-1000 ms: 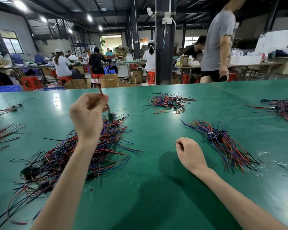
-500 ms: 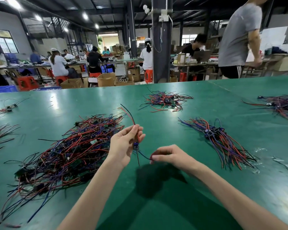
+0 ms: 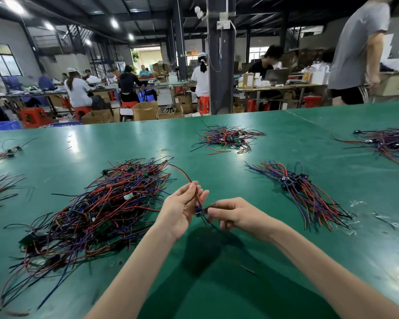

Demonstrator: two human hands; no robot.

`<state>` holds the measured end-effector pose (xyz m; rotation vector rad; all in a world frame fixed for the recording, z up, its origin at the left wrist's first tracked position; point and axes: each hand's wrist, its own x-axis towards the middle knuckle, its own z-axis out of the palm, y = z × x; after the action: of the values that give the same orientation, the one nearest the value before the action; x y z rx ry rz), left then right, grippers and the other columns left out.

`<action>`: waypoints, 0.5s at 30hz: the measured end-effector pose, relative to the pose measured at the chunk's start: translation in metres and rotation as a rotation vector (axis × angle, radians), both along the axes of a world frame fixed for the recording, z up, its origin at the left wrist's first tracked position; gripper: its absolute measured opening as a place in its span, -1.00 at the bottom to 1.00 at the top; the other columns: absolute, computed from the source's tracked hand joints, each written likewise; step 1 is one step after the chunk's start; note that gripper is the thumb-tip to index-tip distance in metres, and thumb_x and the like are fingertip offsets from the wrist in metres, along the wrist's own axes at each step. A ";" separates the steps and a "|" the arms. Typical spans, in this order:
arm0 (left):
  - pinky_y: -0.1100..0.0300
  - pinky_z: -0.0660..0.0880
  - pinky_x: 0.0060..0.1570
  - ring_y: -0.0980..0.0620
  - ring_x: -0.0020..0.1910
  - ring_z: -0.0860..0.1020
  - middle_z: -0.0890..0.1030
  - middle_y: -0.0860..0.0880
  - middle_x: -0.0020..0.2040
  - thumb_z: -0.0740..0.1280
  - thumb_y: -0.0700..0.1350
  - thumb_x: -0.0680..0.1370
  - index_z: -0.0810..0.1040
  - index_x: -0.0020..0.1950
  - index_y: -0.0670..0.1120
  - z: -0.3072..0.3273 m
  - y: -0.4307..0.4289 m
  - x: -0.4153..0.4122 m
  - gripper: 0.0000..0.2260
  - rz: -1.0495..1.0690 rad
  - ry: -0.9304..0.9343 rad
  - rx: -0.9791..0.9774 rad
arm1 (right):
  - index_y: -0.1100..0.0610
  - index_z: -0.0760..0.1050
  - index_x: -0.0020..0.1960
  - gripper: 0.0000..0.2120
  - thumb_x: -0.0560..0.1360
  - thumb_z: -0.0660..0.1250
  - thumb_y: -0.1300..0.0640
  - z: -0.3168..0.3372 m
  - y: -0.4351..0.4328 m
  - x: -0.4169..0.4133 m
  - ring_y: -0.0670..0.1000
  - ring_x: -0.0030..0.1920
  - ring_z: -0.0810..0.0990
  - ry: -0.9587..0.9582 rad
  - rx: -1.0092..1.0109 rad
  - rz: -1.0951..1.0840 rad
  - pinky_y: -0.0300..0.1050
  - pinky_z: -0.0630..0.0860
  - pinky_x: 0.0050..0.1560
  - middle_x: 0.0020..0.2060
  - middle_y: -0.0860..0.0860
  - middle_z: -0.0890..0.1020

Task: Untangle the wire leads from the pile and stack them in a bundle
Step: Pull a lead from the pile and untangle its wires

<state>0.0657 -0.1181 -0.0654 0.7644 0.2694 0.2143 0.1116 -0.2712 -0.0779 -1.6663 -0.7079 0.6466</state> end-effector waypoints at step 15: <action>0.20 0.52 -0.17 0.04 -0.26 0.58 0.64 -0.07 -0.18 0.17 -0.10 0.63 0.59 0.00 -0.17 -0.013 -0.012 -0.003 -0.76 -0.200 0.096 0.376 | 0.19 0.52 -0.19 -0.89 0.48 0.34 0.35 -0.007 0.009 -0.003 -0.09 -0.56 0.48 0.223 0.257 -0.280 -0.28 0.41 -0.57 -0.47 0.00 0.57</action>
<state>0.0628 -0.1302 -0.0787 1.1697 0.2445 0.0374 0.1086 -0.2622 -0.0851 -1.3960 -0.3707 0.5082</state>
